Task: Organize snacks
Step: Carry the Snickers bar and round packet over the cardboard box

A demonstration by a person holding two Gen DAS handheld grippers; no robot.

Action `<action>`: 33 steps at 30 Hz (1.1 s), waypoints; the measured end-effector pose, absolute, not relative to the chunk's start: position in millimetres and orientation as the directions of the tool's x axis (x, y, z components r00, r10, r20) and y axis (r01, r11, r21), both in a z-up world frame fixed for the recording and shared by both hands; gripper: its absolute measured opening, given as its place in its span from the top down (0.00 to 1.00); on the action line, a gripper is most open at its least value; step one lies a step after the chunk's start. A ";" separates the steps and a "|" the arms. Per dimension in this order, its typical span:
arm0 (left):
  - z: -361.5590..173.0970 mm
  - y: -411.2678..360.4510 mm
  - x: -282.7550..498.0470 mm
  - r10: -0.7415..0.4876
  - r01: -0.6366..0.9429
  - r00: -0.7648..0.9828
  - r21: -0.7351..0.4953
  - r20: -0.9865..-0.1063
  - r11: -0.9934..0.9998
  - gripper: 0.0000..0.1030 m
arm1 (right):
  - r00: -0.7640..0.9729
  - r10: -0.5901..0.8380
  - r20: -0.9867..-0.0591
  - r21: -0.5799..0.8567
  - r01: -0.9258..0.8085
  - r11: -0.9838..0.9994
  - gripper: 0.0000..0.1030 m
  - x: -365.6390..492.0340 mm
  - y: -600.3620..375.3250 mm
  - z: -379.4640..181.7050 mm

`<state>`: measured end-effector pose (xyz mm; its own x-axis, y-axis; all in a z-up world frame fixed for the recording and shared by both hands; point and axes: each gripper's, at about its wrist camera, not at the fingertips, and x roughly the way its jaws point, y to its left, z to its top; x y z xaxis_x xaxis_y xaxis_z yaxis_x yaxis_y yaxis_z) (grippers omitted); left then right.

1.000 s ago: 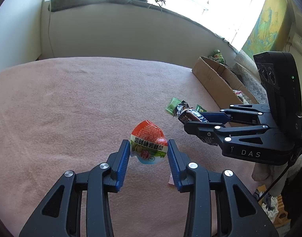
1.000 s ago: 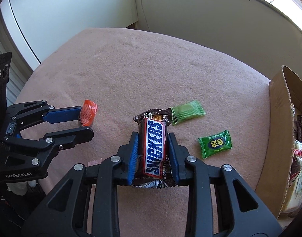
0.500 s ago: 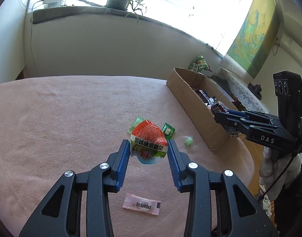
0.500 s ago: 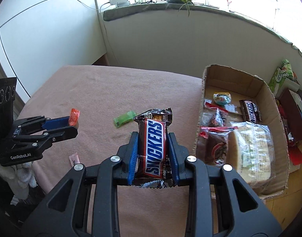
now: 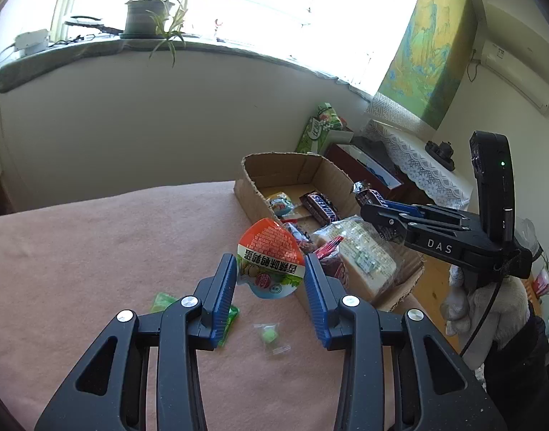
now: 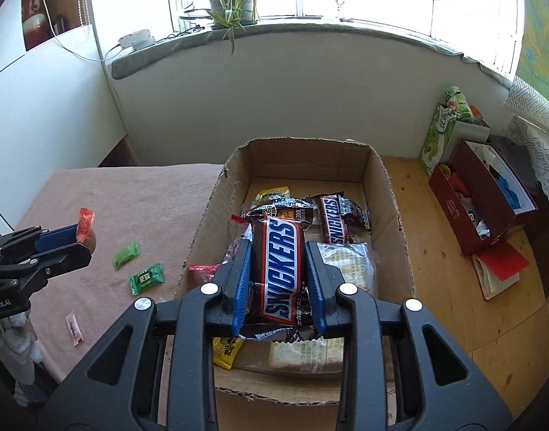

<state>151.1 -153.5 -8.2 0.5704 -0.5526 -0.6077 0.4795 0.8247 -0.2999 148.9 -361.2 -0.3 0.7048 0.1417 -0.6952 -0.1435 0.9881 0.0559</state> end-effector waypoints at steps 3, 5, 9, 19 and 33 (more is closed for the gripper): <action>-4.7 -173.2 160.7 -0.555 0.498 0.567 -0.283 -0.609 0.820 0.64 | 0.707 0.133 -0.694 0.059 -0.128 0.990 0.71 164.0 -370.3 0.7; -4.5 -186.0 167.9 -0.555 0.510 0.562 -0.271 -0.613 0.816 0.64 | 0.709 0.127 -0.694 0.059 -0.120 0.991 0.71 174.8 -375.7 1.7; -5.1 -202.1 184.1 -0.548 0.516 0.557 -0.257 -0.624 0.817 0.64 | 0.705 0.125 -0.698 0.068 -0.108 0.992 0.71 198.3 -386.5 1.6; -11.9 -227.6 214.1 -0.533 0.517 0.548 -0.240 -0.645 0.821 0.64 | 0.677 0.115 -0.727 0.090 -0.073 0.993 0.71 239.9 -407.2 -14.4; -11.2 -241.6 215.4 -0.516 0.524 0.557 -0.207 -0.651 0.826 0.63 | 0.674 0.107 -0.731 0.078 -0.073 0.994 0.71 246.5 -408.5 -16.0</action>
<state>215.4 -241.6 -11.2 0.5566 -0.5165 -0.6507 0.5243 0.8260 -0.2071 246.5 -408.5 -16.0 0.6741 0.1071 -0.7308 -0.0731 0.9942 0.0782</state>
